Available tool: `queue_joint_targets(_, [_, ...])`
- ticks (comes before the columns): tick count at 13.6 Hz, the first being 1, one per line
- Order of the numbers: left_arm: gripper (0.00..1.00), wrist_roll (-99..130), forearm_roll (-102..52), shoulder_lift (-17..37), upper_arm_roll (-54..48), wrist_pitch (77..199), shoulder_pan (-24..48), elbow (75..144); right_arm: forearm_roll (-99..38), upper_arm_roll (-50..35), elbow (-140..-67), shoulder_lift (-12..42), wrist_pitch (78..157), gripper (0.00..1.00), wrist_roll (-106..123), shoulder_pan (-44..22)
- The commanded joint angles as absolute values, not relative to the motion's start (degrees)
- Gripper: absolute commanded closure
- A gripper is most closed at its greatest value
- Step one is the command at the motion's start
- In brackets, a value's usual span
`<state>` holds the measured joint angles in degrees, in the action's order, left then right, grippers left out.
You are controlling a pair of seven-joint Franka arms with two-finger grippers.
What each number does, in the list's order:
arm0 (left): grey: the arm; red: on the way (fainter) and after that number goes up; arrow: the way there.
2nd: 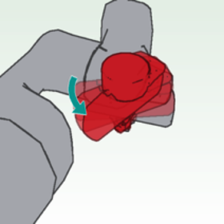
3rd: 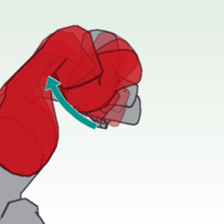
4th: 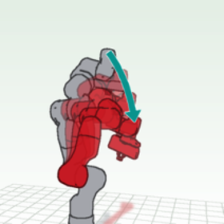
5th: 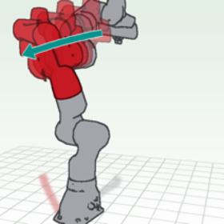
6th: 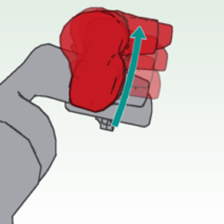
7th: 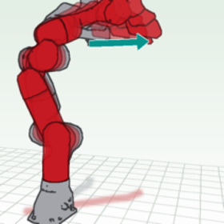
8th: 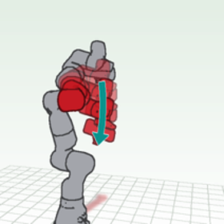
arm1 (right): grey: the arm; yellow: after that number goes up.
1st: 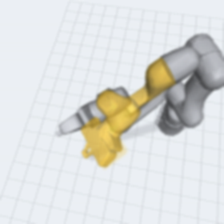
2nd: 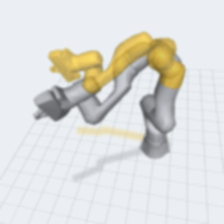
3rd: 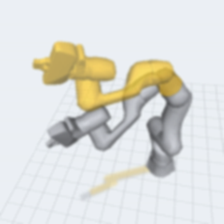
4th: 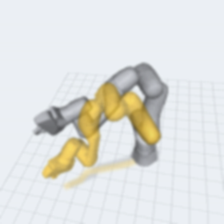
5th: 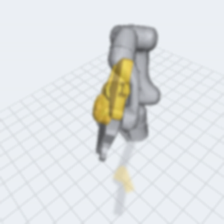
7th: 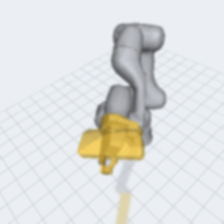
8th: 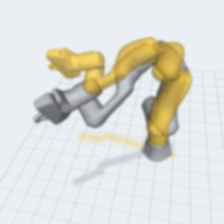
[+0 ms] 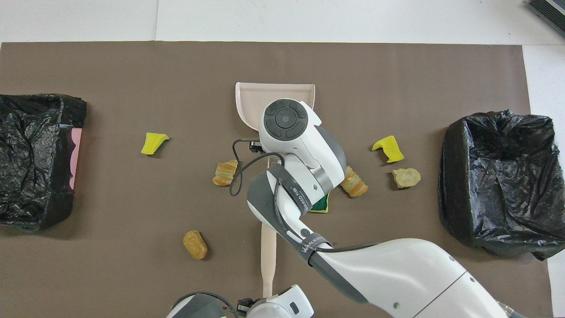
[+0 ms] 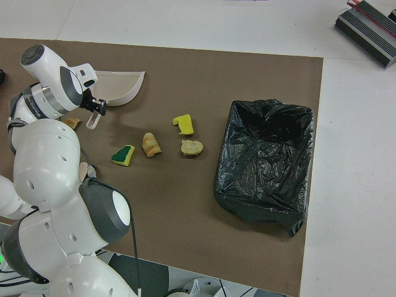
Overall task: Sweep and dump trash in bin
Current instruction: 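Reach the right gripper to the dustpan handle and grasp it, then lift the dustpan with the right gripper while the left gripper reaches the brush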
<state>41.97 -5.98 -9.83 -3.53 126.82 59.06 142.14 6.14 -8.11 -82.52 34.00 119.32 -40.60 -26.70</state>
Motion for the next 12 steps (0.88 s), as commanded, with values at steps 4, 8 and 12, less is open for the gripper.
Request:
queue_joint_targets(4, [1.00, 41.7, -4.0, -9.8, -2.5, 117.8, 52.0, 137.7, 6.6, -8.2, -81.7, 31.8, 118.3, 1.00, -34.0, -24.6])
queue_joint_targets(8, [1.00, 29.8, -1.9, -14.0, -2.3, 106.9, 49.2, 137.6, 6.3, -8.3, -82.2, 28.9, 115.3, 1.00, -20.8, -22.1])
queue_joint_targets(12, [1.00, 13.7, -1.9, -17.8, -2.3, 99.2, 49.0, 139.6, 6.2, -8.2, -82.4, 25.1, 109.8, 1.00, -2.1, -19.4])
